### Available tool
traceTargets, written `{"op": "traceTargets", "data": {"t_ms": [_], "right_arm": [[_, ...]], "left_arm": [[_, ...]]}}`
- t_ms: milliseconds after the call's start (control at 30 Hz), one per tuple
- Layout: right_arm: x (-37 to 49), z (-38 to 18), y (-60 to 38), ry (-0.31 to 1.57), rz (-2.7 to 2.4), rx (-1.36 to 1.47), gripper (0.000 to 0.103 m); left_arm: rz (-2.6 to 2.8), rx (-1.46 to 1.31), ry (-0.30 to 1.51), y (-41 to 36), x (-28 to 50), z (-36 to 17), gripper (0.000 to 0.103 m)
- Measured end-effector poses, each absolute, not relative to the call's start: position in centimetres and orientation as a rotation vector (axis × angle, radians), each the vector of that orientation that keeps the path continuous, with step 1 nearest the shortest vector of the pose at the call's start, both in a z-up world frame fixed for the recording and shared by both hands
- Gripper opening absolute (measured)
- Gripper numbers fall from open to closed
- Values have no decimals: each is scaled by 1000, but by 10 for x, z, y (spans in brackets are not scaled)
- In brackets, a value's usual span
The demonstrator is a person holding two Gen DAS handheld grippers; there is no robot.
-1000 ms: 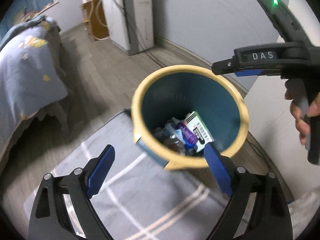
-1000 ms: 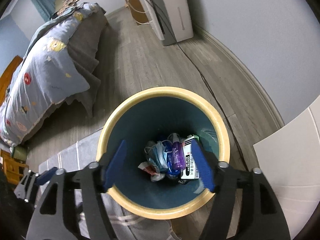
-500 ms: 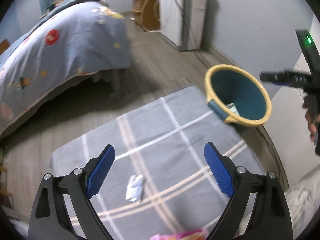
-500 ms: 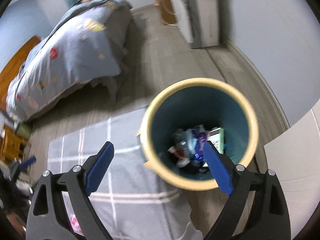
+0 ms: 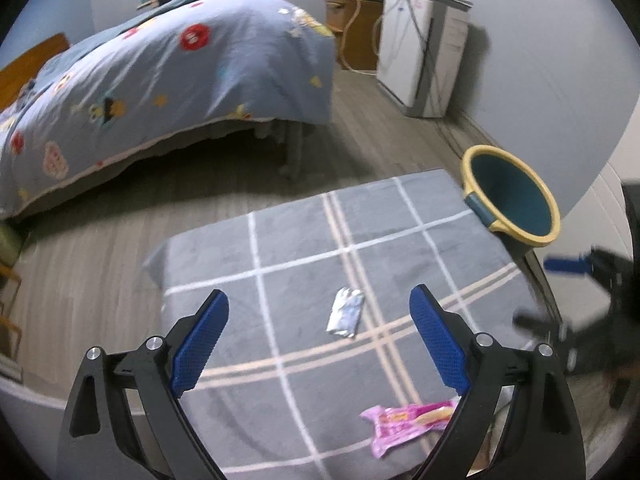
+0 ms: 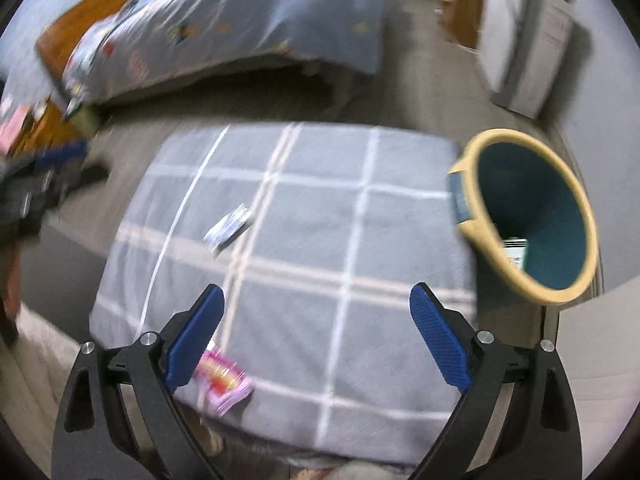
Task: Collect trash
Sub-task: 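Move both tools back over the mat toward the wrapper and sachet, then grasp the pink snack wrapper with the right tool while the left grasps the white sachet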
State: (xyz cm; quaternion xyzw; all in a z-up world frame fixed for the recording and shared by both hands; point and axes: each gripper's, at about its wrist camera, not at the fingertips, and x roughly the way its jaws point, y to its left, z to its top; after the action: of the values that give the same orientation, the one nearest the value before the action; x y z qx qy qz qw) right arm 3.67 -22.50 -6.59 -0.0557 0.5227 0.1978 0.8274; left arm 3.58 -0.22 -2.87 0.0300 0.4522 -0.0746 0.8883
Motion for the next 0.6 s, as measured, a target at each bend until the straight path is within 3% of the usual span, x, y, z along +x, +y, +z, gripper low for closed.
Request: {"op": "traceTargets", "data": {"t_ms": [367, 600], "right_arm": [[-24, -114, -150, 1226, 573, -283, 90], [-45, -157, -125, 1334, 619, -421, 60]], "left_arm": [[-66, -11, 970, 51, 28, -38, 91], [-63, -53, 981, 60, 31, -40, 91]]}}
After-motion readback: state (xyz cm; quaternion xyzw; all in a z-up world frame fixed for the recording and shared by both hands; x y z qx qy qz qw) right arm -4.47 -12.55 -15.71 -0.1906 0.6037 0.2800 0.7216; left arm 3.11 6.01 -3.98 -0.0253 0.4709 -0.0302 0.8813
